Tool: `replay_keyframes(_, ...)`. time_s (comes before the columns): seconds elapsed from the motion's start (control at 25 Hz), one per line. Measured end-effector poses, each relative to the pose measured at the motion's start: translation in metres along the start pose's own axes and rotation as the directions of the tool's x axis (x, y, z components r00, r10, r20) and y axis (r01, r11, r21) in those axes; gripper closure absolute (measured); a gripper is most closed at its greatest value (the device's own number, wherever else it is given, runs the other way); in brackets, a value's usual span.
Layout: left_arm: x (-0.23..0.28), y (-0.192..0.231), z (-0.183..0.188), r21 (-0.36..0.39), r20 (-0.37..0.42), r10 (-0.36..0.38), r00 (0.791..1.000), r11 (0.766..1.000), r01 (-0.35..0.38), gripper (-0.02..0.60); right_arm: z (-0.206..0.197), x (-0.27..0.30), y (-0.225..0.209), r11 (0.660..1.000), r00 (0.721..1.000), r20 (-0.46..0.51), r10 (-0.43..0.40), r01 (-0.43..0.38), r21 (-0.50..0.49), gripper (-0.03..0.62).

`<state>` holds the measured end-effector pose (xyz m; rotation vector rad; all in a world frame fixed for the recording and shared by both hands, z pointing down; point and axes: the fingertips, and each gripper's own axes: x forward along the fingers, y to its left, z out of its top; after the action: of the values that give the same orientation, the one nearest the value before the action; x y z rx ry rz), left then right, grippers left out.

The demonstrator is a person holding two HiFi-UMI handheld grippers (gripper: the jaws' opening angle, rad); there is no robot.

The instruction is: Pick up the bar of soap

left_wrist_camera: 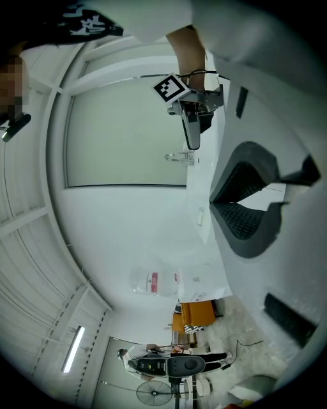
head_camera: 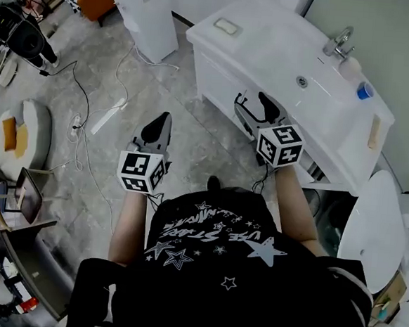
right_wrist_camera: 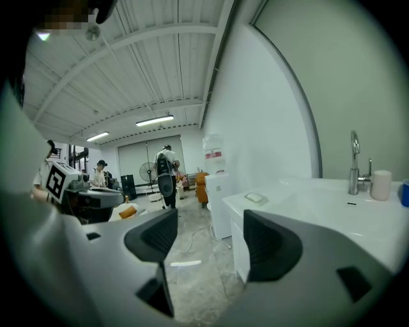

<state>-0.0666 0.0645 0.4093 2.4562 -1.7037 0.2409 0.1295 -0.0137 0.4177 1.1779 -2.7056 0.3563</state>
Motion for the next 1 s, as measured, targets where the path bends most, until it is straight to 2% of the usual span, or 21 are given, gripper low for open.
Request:
replay_keyframes(0.44,0.052,0.015,0.008,-0.022,-0.012,0.030,0.999,0.999,-0.030,0.571,0.003,0.033,-0.051,0.999,1.000,-0.022,0.002,-0.001,0.033,0.286)
replay_keyframes(0.72,0.095,0.028,0.008,-0.034,-0.028,-0.003,1.000,0.999,0.002,0.571,0.004,0.059,-0.071,0.999,0.999,-0.049,-0.014,0.017,0.046,0.283)
replay_keyframes(1.0,0.155,0.064,0.019,-0.038,-0.026,-0.041,0.999,0.998,0.040,0.571,0.014,0.106,-0.096,0.997,0.996,-0.075,-0.054,0.058,0.046,0.283)
